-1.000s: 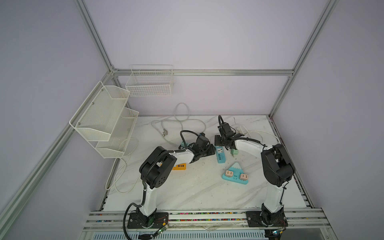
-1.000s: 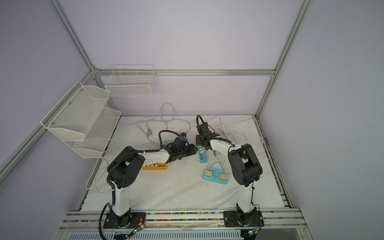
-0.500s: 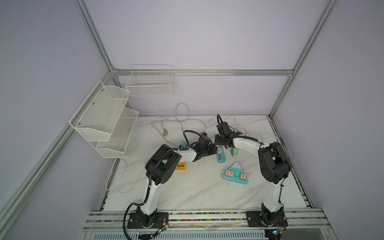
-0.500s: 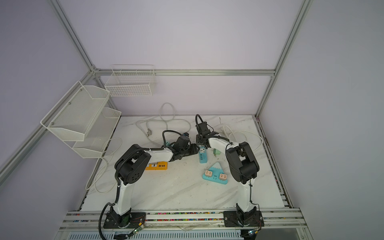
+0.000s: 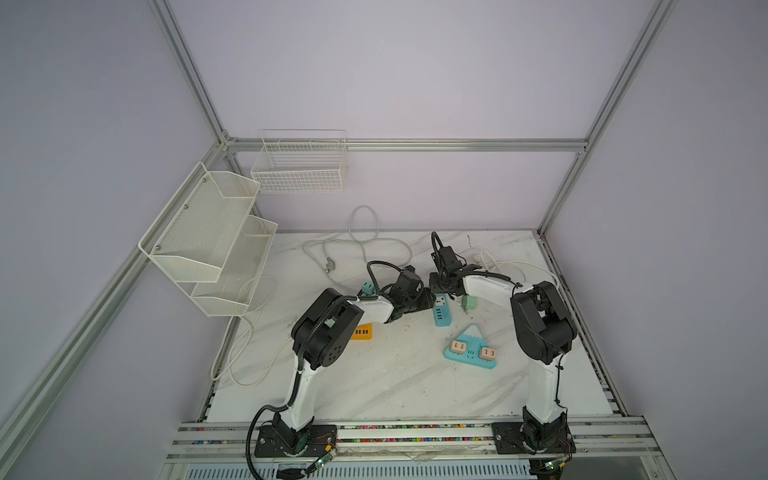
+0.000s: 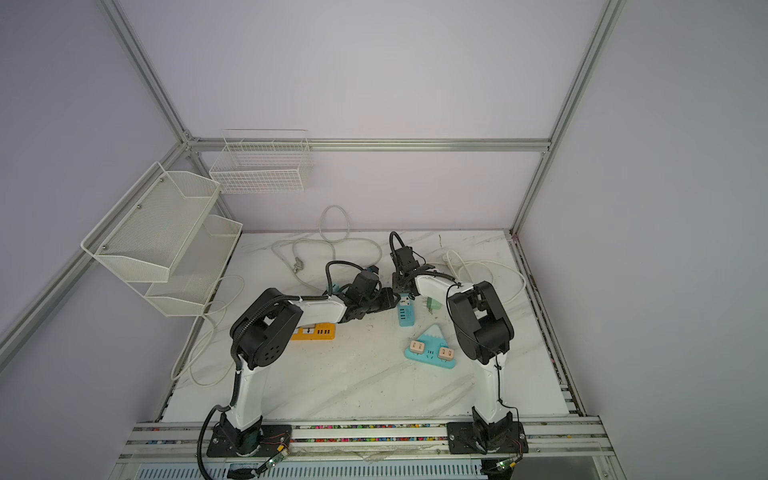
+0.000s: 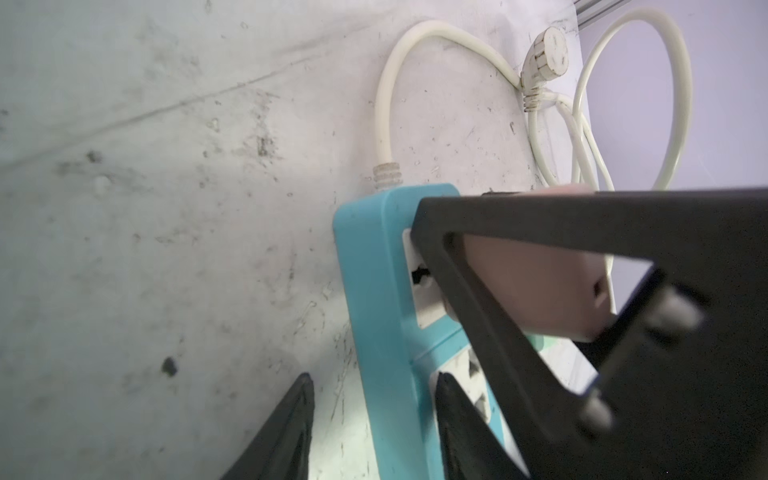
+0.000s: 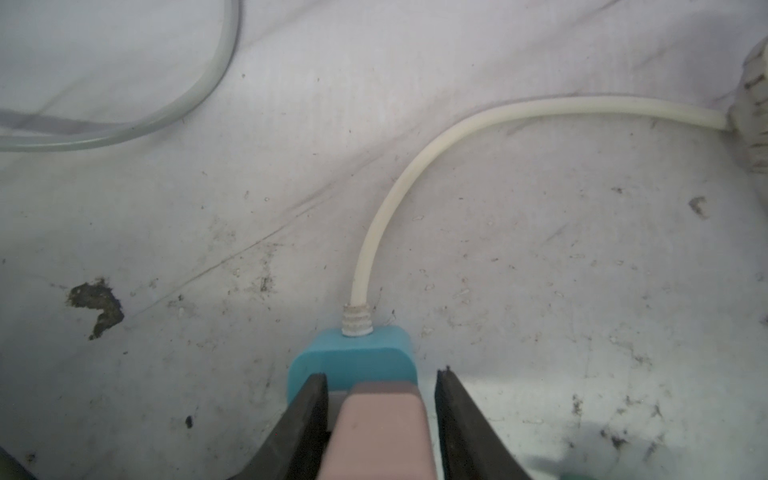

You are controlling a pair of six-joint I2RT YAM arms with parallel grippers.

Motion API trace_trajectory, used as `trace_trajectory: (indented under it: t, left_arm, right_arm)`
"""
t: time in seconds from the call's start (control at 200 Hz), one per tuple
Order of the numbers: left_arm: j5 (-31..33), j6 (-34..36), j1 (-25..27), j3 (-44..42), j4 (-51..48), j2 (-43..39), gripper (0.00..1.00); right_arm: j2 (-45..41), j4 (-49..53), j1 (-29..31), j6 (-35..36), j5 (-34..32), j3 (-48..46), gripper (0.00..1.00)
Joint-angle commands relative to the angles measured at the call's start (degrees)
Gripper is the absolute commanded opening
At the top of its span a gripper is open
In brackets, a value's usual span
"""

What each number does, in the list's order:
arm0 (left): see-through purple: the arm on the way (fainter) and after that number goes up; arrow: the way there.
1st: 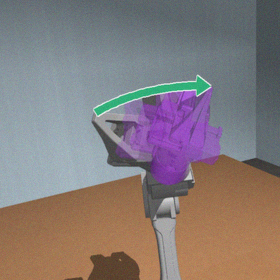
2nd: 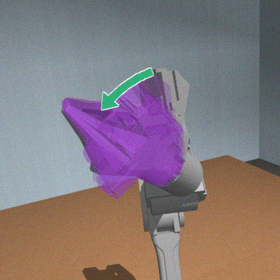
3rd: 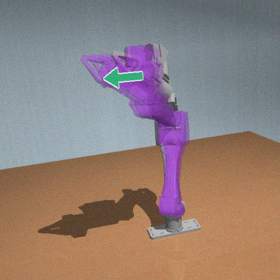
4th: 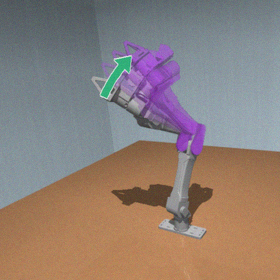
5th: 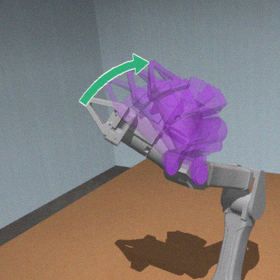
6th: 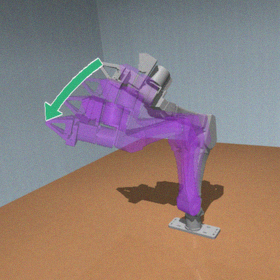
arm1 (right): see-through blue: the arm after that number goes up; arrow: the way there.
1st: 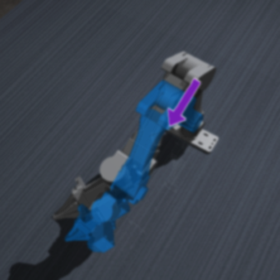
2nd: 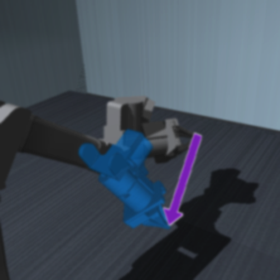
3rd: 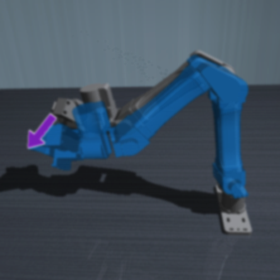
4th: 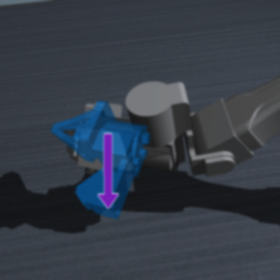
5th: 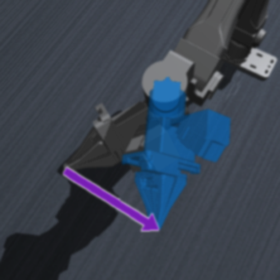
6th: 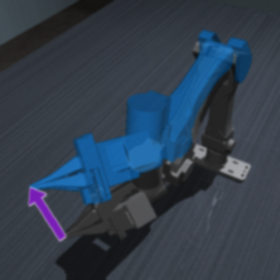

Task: Pull the plug off the socket
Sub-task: 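Move the right gripper onto the pink adapter and close on it, then pull the pink adapter out of the blue strip with the right gripper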

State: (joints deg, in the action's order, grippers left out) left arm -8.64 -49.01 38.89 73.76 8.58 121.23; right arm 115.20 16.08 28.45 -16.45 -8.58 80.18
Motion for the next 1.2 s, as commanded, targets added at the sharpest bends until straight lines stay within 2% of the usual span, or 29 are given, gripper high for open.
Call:
trace_trajectory:
  t: [0.0,0.425,0.545,0.765,1.195]
  left_arm:
    - [-0.41,-0.64,-0.34,3.91,-1.34,0.68,0.47]
    - [0.31,-0.67,0.37,2.99,-1.85,0.1,0.46]
    - [-1.01,-3.49,0.96,2.02,-0.15,-0.08,0.46]
    - [3.49,-4.49,1.71,0.02,-1.51,-1.25,0.44]
    - [4.9,-5.46,2.53,-1.51,-4.01,-1.02,0.42]
  right_arm:
    - [0.88,1.56,0.29,0.4,-0.19,0.36,0.44]
    - [-0.67,1.62,0.34,0.37,-0.72,-0.82,0.35]
    - [-1.57,0.45,0.35,0.58,-0.36,-1.56,0.33]
    - [-1.5,-0.12,0.32,0.39,0.38,-1.43,0.28]
    - [-2.44,0.15,0.43,-0.25,-1.03,0.94,0.23]
